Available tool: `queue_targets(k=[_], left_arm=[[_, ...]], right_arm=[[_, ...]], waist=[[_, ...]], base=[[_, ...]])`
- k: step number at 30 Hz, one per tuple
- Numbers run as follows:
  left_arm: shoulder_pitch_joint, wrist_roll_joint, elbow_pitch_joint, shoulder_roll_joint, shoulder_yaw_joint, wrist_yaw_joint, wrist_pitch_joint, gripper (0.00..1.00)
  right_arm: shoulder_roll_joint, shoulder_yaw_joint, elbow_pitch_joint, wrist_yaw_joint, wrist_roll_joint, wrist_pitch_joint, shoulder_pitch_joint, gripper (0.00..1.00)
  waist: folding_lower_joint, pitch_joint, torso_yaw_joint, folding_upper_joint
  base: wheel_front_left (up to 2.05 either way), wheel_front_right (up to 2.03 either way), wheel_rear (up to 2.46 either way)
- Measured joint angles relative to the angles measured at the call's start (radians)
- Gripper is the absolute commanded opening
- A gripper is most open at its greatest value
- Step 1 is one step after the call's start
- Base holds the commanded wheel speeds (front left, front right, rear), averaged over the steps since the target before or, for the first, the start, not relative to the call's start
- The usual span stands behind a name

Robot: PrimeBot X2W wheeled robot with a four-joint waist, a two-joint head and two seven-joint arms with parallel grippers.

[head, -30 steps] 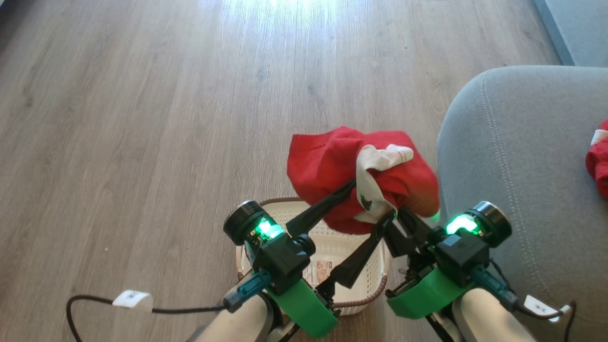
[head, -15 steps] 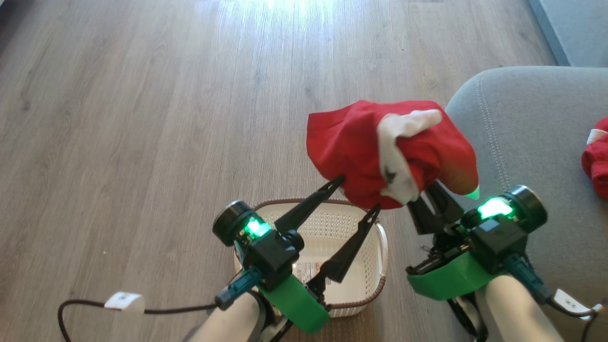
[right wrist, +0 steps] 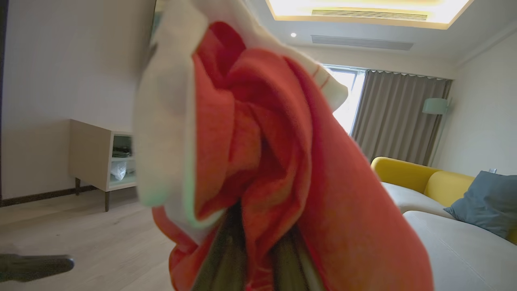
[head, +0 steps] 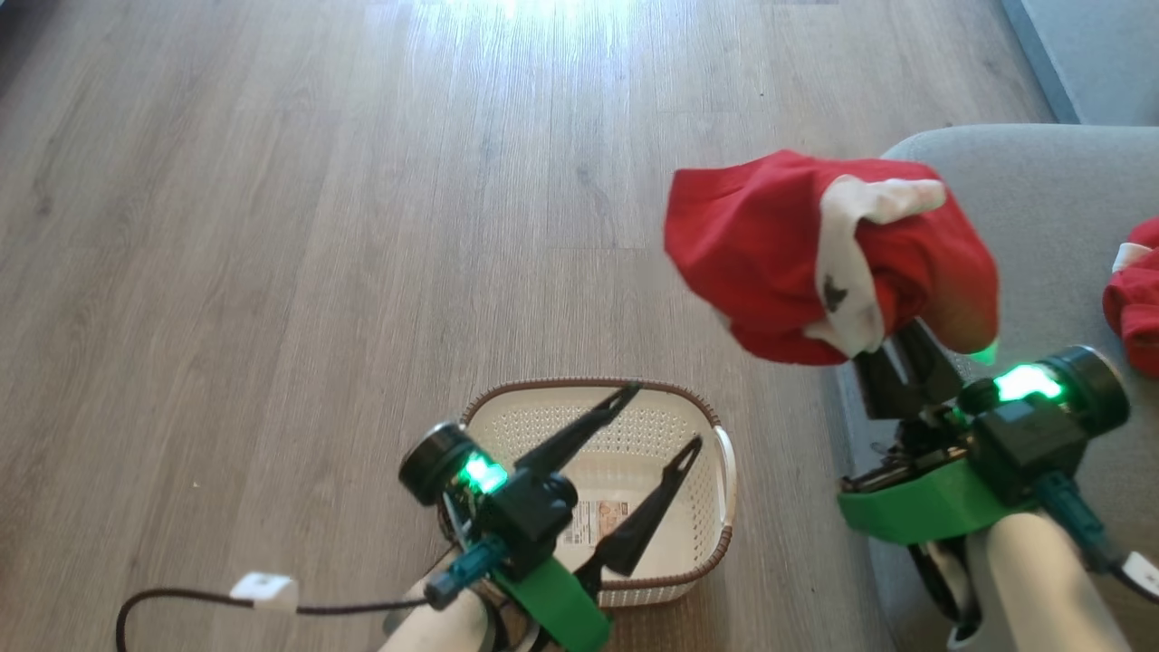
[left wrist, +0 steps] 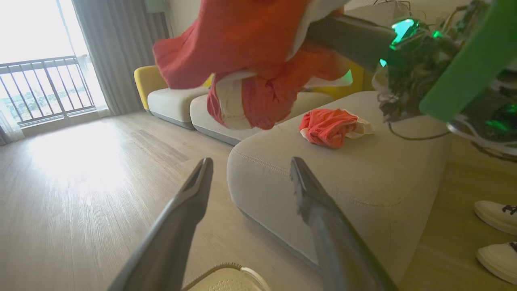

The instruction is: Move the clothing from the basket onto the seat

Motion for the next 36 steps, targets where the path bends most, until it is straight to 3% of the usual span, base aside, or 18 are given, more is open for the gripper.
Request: queue_targets(k=[14,30,36], left_arm=[[0.036,0.042,0.081,0.016,-0.002,0.0,0.0,1.0],[0.054,0.041,0.141,0.014,0.004,0.0,0.0,1.0],[0.054,0.041,0.152,0.013,0.007,0.0,0.0,1.0]], right_arm=[[0.028,-0.182,0.044,0.0,-0.024,0.0,0.046,0.0],[0.054,-0.252,0.089,0.0,-0.033,0.0,0.058,0.0],[0.066,-0.299,0.171,0.0,-0.012,0.0,0.061,0.0]], waist=[[0.0,0.0,-0.006,0.0],[-0.0001,0.012,-0.004,0.0],[-0.0001,0.014,-0.004,0.0]], base=[[0.0,0.0,0.0],[0.0,0.0,0.0],[0.0,0.0,0.0]])
